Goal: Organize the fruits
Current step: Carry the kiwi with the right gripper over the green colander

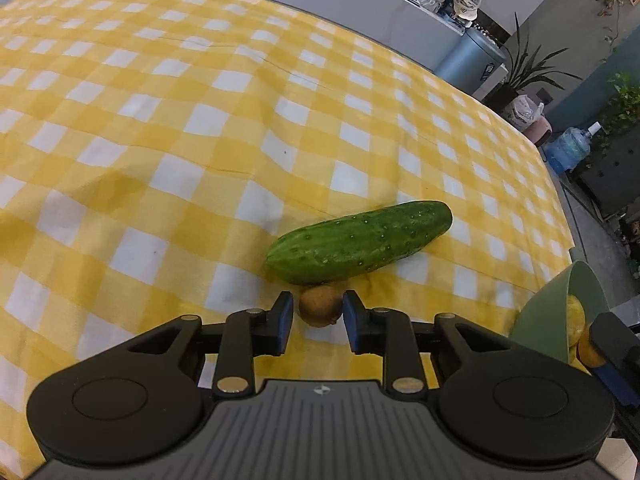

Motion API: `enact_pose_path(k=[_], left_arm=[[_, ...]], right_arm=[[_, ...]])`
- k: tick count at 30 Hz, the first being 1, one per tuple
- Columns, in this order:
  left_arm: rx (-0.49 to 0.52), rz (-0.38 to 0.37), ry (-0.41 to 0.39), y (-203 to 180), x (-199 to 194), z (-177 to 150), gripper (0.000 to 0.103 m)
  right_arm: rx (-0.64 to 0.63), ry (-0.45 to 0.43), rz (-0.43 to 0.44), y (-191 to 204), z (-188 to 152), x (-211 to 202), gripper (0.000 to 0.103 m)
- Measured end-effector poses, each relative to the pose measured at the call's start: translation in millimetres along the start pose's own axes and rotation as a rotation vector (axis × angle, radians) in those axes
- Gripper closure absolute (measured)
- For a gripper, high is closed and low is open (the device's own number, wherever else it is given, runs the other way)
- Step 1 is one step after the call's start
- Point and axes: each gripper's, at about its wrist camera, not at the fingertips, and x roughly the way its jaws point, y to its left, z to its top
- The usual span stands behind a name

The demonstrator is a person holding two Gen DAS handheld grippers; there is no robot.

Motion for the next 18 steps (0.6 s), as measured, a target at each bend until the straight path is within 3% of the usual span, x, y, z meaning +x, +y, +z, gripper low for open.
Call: enact_pose_path(k=[4, 6, 11, 18], left_arm=[[-0.011, 0.021, -0.002, -5, 5, 0, 0.071], [-0.009, 0.016, -0.012, -8, 7, -1, 0.077], [0.094, 0.075, -0.03, -21, 1, -10, 0.077], [0.179, -0.071, -0.033, -56, -34, -15, 0.077]], right_arm=[[0.006, 0.003, 0.003, -2, 1, 0, 0.083], [0.013, -0.001, 0.005, -5, 1, -2, 0.083], [0.033, -0.015, -0.006, -9, 2, -6, 0.083], [0.09, -0.105, -0.036, -33, 15, -36, 0.083]])
